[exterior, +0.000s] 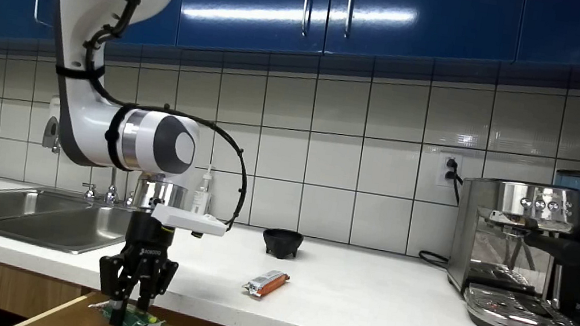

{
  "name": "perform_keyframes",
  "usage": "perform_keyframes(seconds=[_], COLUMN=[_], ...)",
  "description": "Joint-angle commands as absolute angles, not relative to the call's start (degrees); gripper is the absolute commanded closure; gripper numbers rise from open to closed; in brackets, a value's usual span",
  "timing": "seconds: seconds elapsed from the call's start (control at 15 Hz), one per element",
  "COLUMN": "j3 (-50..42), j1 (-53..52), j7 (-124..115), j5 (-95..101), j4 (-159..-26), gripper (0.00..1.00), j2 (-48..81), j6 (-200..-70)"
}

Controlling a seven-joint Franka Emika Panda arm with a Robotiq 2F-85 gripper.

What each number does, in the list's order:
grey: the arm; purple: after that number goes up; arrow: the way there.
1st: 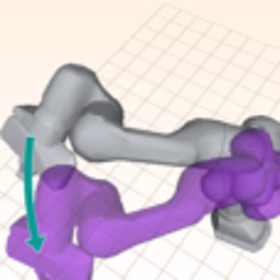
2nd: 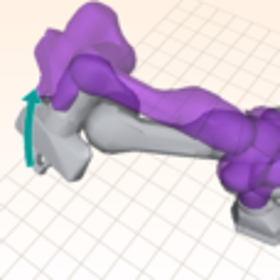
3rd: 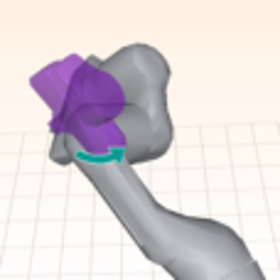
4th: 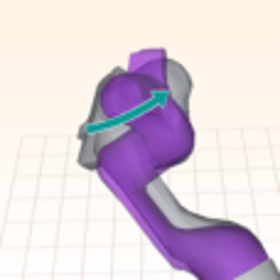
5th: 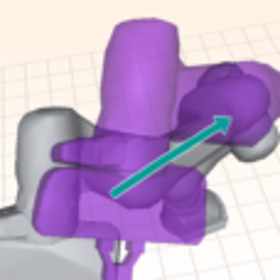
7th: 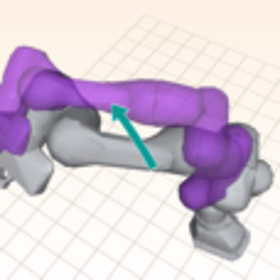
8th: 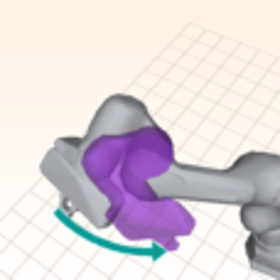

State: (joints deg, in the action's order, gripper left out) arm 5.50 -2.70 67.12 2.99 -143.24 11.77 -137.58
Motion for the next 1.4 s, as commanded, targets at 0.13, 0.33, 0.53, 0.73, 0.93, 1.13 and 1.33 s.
perform_keyframes(seconds=[0.13, 0.33, 0.53, 0.73, 0.93, 1.13, 1.33], j3=[7.2, 7.1, 7.2, 7.3, 7.1, 6.9, 6.2], j1=[-1.6, -1.4, -0.7, 0.0, 0.8, 1.2, 1.2], j7=[71.7, 72.3, 73.7, 75.1, 76.0, 75.9, 73.9], j5=[3.0, 3.6, 2.7, 2.0, 1.1, -0.8, -3.1], j4=[-140.0, -139.6, -140.0, -140.3, -140.3, -140.3, -139.6], gripper=[0.85, 0.34, 0.12, 0.00, 0.00, 0.00, 0.00], j2=[15.8, 16.3, 15.7, 14.2, 12.2, 9.6, 7.0], j6=[-138.1, -138.1, -138.9, -139.3, -138.6, -137.6, -135.5])
